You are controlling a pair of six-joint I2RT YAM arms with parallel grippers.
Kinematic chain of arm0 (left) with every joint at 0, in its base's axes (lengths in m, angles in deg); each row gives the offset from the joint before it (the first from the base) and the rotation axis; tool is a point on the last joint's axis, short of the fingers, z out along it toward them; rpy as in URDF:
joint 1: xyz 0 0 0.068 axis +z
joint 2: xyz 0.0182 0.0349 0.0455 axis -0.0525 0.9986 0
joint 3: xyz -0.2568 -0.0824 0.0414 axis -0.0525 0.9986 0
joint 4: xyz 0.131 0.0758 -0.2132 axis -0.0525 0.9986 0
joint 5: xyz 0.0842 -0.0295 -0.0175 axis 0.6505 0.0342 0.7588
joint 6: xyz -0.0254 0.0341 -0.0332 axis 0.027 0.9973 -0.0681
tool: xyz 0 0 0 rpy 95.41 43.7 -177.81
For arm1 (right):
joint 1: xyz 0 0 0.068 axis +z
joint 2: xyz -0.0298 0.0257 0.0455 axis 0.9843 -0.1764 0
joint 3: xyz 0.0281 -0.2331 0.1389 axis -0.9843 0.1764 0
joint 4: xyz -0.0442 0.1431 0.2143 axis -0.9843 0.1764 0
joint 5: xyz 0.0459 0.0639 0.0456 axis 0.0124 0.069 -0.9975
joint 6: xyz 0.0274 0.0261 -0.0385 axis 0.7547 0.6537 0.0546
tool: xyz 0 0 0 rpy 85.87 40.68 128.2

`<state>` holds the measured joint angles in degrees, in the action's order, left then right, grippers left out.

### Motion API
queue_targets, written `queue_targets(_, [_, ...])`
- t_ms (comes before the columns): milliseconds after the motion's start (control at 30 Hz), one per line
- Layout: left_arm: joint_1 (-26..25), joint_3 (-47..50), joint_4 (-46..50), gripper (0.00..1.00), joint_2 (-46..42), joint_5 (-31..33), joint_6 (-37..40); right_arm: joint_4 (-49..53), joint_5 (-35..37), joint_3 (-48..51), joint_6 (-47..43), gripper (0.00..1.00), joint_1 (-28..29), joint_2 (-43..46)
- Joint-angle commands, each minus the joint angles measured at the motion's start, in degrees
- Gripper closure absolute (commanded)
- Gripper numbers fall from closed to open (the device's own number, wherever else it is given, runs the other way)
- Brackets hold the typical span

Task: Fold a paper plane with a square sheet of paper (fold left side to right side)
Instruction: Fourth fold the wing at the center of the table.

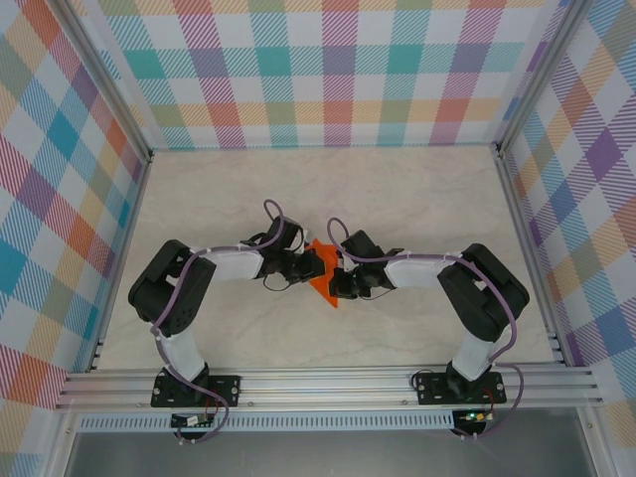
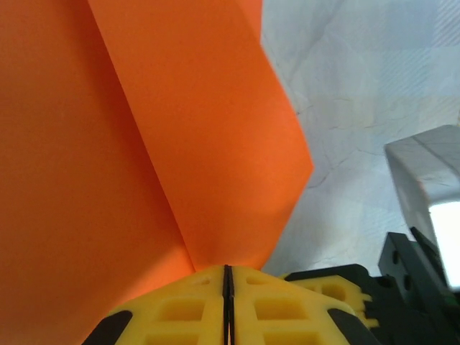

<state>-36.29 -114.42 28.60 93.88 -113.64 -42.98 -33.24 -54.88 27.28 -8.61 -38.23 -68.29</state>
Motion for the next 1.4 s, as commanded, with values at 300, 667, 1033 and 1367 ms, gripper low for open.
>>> queue_targets(300, [-1.96, -2.59, -3.75, 0.91, 4.19, -2.14, -1.03, 11.04, 3.08, 2.37, -1.90, 0.99, 0.42, -4.47])
queue_targets(667, [-1.81, -3.06, -1.41, 0.92, 7.17, 2.47, 2.25, 12.63, 4.36, 2.33, -2.51, 0.99, 0.41, -4.47])
queue_targets(1033, [2.71, -7.86, 2.11, 0.94, 11.57, 5.19, 7.35, 13.38, 4.94, 2.69, -2.68, 0.99, 0.41, -3.81])
queue_targets(1367, [6.11, -12.33, 4.33, 0.93, 12.44, 3.57, 8.94, 10.15, 3.06, 4.56, -2.60, 0.99, 0.41, -2.48])
